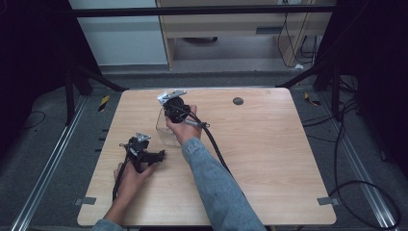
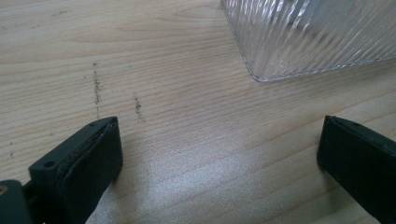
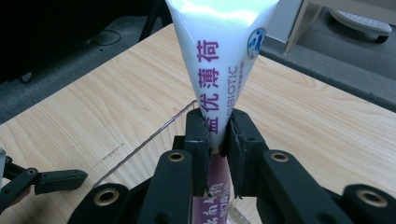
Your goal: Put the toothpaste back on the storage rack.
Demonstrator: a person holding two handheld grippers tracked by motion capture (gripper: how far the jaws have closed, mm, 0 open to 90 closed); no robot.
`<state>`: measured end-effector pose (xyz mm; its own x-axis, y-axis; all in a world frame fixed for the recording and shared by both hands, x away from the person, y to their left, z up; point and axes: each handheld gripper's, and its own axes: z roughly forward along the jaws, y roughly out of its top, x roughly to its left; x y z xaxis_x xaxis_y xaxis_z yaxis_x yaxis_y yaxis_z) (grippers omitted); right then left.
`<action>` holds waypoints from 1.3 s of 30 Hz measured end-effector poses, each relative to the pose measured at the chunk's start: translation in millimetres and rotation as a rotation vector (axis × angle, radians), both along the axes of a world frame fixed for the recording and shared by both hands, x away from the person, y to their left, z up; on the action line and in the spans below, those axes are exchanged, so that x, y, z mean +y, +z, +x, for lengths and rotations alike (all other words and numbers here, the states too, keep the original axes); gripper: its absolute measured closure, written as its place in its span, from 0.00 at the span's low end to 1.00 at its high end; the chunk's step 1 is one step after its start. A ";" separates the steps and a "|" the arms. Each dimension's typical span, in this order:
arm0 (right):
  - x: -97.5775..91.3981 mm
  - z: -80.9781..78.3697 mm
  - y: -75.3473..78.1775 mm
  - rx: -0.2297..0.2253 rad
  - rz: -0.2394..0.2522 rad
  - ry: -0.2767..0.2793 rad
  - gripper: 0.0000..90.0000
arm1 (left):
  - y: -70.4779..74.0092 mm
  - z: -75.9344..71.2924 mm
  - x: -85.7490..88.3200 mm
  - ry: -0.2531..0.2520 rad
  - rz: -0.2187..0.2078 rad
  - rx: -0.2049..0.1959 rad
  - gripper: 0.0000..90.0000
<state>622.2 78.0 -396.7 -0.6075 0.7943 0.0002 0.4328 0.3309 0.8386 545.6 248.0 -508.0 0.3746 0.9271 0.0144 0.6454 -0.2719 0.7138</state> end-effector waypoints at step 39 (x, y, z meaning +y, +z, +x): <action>11.9 5.8 0.1 0.025 -0.031 0.032 0.85 | 0.0 0.1 0.1 -0.001 0.000 0.000 0.00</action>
